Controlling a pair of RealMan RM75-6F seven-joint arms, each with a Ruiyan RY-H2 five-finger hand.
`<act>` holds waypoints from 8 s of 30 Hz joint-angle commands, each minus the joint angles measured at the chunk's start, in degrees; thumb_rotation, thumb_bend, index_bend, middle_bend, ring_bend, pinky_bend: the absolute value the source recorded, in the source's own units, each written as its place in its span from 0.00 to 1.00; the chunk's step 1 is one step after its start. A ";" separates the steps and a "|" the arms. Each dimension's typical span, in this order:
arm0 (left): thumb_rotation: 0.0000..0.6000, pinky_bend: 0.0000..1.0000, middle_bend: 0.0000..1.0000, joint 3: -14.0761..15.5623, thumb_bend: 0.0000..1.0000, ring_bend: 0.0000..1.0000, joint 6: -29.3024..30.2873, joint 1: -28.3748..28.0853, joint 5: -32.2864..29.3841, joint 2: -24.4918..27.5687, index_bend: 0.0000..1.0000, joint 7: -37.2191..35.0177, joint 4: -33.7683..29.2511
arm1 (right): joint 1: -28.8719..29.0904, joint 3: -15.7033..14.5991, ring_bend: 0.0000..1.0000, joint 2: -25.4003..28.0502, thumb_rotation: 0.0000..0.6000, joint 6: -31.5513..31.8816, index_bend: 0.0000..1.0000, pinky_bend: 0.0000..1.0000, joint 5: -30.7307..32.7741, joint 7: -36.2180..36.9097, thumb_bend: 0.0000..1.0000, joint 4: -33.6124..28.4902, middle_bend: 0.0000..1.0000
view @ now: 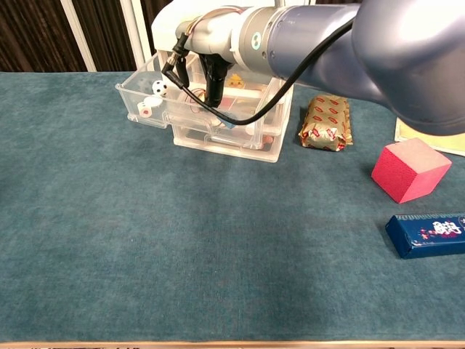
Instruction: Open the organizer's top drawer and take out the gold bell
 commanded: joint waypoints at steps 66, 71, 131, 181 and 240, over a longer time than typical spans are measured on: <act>1.00 0.00 0.00 0.04 0.24 0.00 -0.46 -0.08 -0.29 0.36 0.13 -0.37 -0.08 | 1.02 0.46 1.00 -2.97 1.00 -1.81 0.46 1.00 0.61 -7.75 0.33 5.20 1.00; 1.00 0.00 0.00 0.04 0.24 0.00 -0.49 -0.08 -0.32 0.37 0.13 -0.40 -0.09 | 0.96 0.63 1.00 -3.00 1.00 -1.87 0.46 1.00 0.72 -7.77 0.33 5.23 1.00; 1.00 0.00 0.00 0.36 0.24 0.00 -1.19 -0.26 -0.14 0.93 0.13 -0.98 -0.34 | 1.15 0.67 1.00 -3.70 1.00 -2.10 0.54 1.00 0.84 -9.98 0.35 6.29 1.00; 1.00 0.00 0.00 0.36 0.24 0.00 -0.84 -0.15 -0.14 1.09 0.13 -0.68 -0.73 | -10.32 2.46 1.00 26.56 1.00 3.82 0.54 1.00 1.30 -3.05 0.35 -23.66 1.00; 1.00 0.00 0.00 0.24 0.24 0.00 -0.75 -0.08 -0.35 1.05 0.13 -0.26 -0.73 | -29.84 -13.61 1.00 2.00 1.00 4.90 0.55 1.00 -13.28 1.71 0.35 -1.17 1.00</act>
